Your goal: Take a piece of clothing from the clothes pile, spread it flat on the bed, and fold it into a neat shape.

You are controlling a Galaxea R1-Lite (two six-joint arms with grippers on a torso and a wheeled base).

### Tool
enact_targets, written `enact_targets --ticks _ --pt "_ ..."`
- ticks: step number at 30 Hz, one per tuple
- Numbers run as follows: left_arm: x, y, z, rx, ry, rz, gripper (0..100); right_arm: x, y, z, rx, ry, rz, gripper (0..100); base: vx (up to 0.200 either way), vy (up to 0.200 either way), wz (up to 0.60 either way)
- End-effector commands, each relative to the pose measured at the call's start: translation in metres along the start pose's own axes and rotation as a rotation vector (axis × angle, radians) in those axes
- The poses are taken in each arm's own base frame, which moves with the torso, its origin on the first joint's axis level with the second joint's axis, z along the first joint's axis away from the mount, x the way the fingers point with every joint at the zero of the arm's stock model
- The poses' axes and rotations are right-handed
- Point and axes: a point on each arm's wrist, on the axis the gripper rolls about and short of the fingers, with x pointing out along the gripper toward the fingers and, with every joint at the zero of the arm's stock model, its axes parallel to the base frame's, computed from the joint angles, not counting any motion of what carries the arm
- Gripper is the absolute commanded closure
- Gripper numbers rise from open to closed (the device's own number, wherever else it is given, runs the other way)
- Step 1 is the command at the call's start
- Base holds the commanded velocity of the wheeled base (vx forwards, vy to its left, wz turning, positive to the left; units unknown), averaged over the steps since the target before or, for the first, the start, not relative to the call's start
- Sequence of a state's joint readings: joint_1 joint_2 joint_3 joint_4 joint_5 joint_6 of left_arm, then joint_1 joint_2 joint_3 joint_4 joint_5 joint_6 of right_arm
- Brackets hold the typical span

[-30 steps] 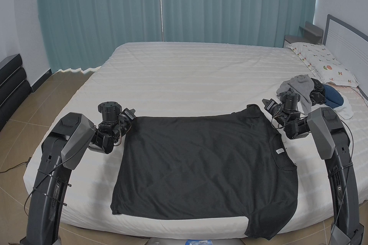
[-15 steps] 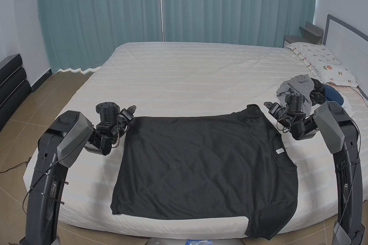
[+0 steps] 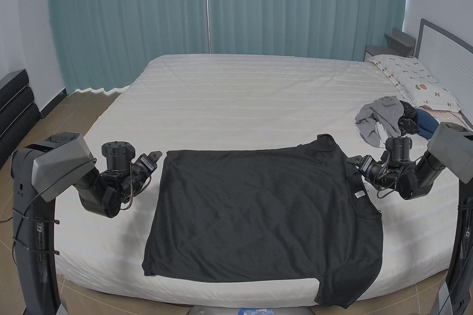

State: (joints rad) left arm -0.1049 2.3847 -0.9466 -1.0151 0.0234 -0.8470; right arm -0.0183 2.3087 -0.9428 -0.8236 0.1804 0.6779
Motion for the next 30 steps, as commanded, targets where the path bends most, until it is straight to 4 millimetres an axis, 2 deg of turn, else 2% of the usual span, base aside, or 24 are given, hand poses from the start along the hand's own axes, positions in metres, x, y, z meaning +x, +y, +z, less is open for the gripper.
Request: enact_targets --ticks 1,3,7,15,27,30 --pt "-0.082 0.005 -0.014 -0.034 0.066 -0.003 0 -0.09 0.008 -0.02 0.018 0.061 0.086 0 0.0 0.0 0.0" --pt "-0.09 0.009 -0.02 -0.062 0.079 0.003 0 -0.093 0.004 -0.025 0.036 0.086 0.08 0 0.0 0.0 0.0" --pt "-0.098 0.018 -0.028 -0.09 0.091 0.01 0 -0.094 -0.002 -0.034 0.106 0.143 0.082 0 -0.2 0.0 0.0" --pt "-0.104 0.026 -0.036 -0.091 0.123 0.003 0 -0.094 -0.01 -0.033 0.149 0.159 0.078 0 -0.2 0.0 0.0" --pt "-0.103 0.026 -0.036 -0.095 0.124 -0.007 0 -0.096 -0.008 -0.034 0.146 0.163 0.081 0 0.0 0.0 0.0" --pt "-0.103 0.024 -0.037 -0.096 0.126 -0.012 0 -0.096 -0.007 -0.034 0.143 0.162 0.083 0 0.0 -0.2 0.0"
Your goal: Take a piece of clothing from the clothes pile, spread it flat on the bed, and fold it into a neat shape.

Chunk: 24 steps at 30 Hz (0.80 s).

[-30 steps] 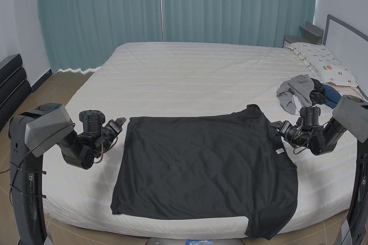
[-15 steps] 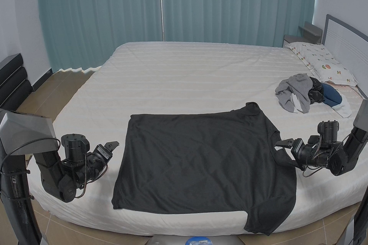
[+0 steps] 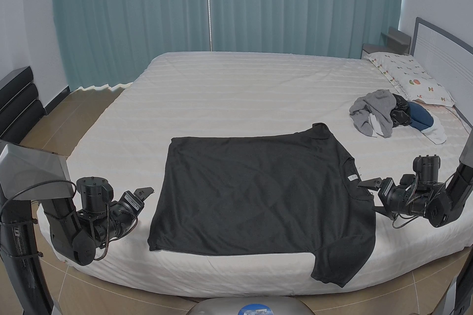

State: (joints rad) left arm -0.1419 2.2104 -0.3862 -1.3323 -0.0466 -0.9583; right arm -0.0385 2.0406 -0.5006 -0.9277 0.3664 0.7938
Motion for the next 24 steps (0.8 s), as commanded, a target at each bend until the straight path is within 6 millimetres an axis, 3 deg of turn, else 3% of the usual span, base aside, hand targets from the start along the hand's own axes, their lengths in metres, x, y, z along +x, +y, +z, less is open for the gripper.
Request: enact_targets --ticks 1,15,24 --pt "0.0 -0.001 -0.002 0.0 0.004 -0.004 0 0.0 0.0 0.0 -0.002 0.001 0.001 0 0.0 -0.2 0.0" --pt "-0.005 -0.008 -0.004 0.005 0.009 -0.022 0 0.001 -0.001 0.0 -0.01 -0.003 -0.007 0 0.0 -0.2 0.0" --pt "-0.018 -0.016 0.002 0.017 -0.027 -0.045 0 0.004 0.003 -0.001 -0.025 0.002 0.002 0 0.0 0.0 0.0"
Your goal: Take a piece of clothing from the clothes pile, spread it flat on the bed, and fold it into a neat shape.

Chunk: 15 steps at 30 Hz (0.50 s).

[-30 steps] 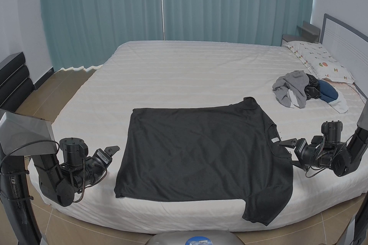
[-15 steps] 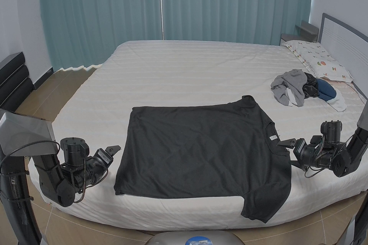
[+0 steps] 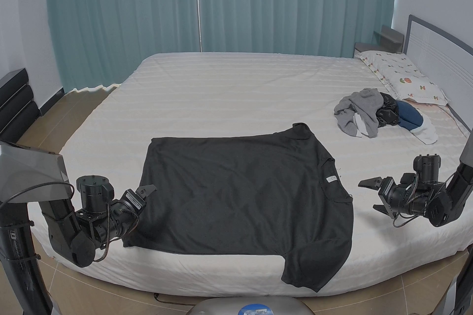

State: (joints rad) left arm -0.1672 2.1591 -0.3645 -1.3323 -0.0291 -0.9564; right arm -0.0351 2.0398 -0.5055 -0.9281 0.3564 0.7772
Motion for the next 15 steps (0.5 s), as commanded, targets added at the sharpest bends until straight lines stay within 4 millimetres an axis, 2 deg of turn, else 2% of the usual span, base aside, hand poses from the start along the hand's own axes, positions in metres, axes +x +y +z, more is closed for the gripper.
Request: enact_targets --ticks 1,4,9,15 --pt "-0.009 -0.005 0.005 0.003 -0.018 -0.018 0 0.005 0.003 -0.004 -0.009 0.016 0.007 0 0.0 0.0 0.0" --pt "-0.011 -0.005 0.005 0.003 -0.019 -0.017 0 0.006 0.004 -0.005 -0.012 0.022 0.007 0 0.0 0.0 0.0" --pt "-0.014 0.0 0.002 0.002 -0.005 0.008 0 0.012 0.019 -0.021 -0.055 0.065 0.032 0 0.0 0.0 0.0" --pt "-0.018 0.007 -0.002 -0.003 0.014 0.038 0 0.019 0.019 -0.032 -0.064 0.091 0.014 0 -0.2 0.0 0.0"
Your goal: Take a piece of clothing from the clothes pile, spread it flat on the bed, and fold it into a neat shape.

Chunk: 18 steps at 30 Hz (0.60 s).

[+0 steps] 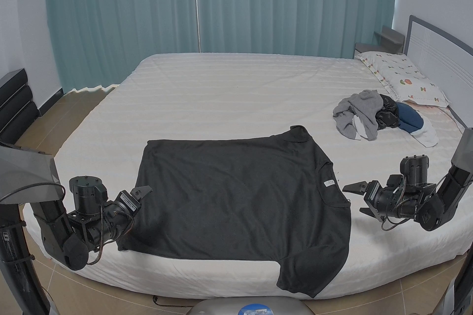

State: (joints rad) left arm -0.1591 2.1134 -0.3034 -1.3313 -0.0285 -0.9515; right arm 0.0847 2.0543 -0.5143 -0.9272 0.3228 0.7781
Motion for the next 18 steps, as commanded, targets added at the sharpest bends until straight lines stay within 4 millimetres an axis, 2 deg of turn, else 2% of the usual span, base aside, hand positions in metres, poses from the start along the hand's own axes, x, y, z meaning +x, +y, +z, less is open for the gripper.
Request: enact_targets --ticks 1,9,18 --pt "-0.002 0.005 -0.002 -0.004 0.011 0.02 0 0.006 -0.002 -0.007 -0.002 0.025 -0.011 0 0.0 0.0 0.0" --pt "0.001 0.027 0.009 -0.013 0.001 0.094 0 0.01 -0.01 -0.009 0.007 0.03 -0.025 0 0.0 0.0 0.0" --pt "0.005 0.039 -0.001 -0.004 0.064 0.177 0 0.006 -0.015 -0.009 0.016 0.011 -0.025 0 0.0 0.0 0.0"
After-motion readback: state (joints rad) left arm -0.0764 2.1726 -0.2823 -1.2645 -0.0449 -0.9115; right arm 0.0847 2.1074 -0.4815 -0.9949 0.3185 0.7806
